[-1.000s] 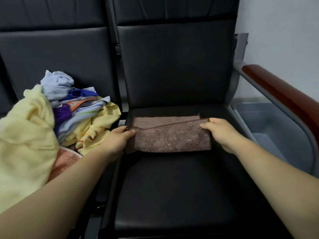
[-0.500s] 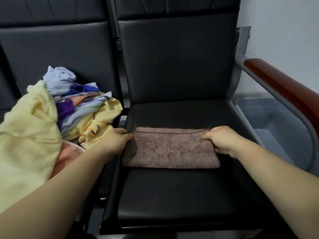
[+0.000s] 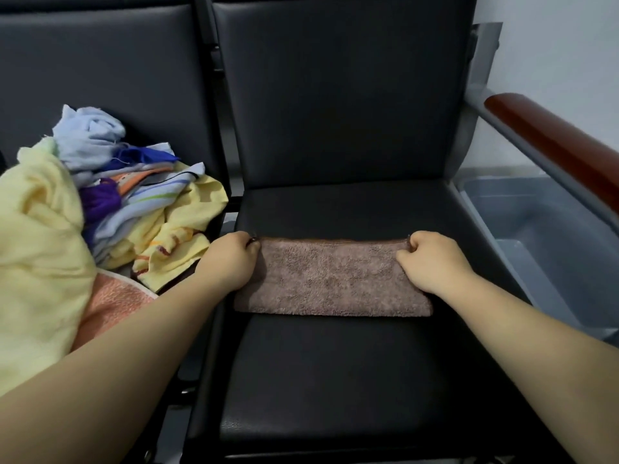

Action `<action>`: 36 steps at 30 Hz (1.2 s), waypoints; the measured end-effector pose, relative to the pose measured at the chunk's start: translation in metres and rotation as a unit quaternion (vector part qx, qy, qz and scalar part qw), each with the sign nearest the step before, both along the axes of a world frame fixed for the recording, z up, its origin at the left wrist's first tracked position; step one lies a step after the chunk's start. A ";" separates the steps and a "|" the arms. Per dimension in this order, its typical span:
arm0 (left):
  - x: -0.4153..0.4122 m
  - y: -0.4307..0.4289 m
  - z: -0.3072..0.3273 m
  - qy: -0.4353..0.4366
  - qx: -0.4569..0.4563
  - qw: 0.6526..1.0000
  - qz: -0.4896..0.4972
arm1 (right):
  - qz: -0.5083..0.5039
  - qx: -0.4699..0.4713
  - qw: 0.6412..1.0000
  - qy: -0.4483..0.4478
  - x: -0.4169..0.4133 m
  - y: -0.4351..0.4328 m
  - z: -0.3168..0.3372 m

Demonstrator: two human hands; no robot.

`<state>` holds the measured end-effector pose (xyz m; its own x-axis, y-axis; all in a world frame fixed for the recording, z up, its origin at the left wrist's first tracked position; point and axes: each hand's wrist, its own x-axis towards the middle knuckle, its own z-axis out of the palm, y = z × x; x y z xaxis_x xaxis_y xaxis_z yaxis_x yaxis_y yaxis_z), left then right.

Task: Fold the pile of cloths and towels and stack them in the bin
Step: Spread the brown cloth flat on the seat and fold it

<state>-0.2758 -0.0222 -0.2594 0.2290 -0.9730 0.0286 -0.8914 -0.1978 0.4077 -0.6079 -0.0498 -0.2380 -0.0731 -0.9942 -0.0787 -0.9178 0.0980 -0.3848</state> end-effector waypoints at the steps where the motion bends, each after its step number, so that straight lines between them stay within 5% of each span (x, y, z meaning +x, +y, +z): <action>1: 0.000 -0.001 -0.001 -0.007 -0.002 1.000 -0.001 | 0.003 -0.001 1.000 0.007 0.000 -0.002 -0.001; 18: -0.009 0.000 -0.008 -0.078 -0.034 0.993 0.077 | -0.017 -0.060 0.998 -0.005 0.000 0.005 -0.003; 21: -0.012 0.004 -0.003 -0.069 -0.043 0.993 0.092 | -0.041 -0.035 0.996 -0.066 -0.008 0.005 0.005; 27: -0.052 0.018 0.015 -0.040 -0.054 0.998 -0.006 | 0.069 -0.082 0.994 -0.018 -0.003 0.017 0.008; 32: -0.088 0.037 0.010 -0.025 0.038 0.986 -0.161 | -0.003 -0.029 0.990 -0.141 -0.005 0.011 0.007; 36: -0.098 0.044 0.002 -0.109 0.069 0.978 -0.166 | -0.088 -0.061 0.968 -0.228 -0.017 0.005 0.007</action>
<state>-0.3740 0.0219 -0.2572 -0.0969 -0.9908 -0.0943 -0.9786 0.0775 0.1908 -0.6247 -0.0449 -0.2313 -0.2276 -0.9734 -0.0249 -0.6234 0.1653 -0.7642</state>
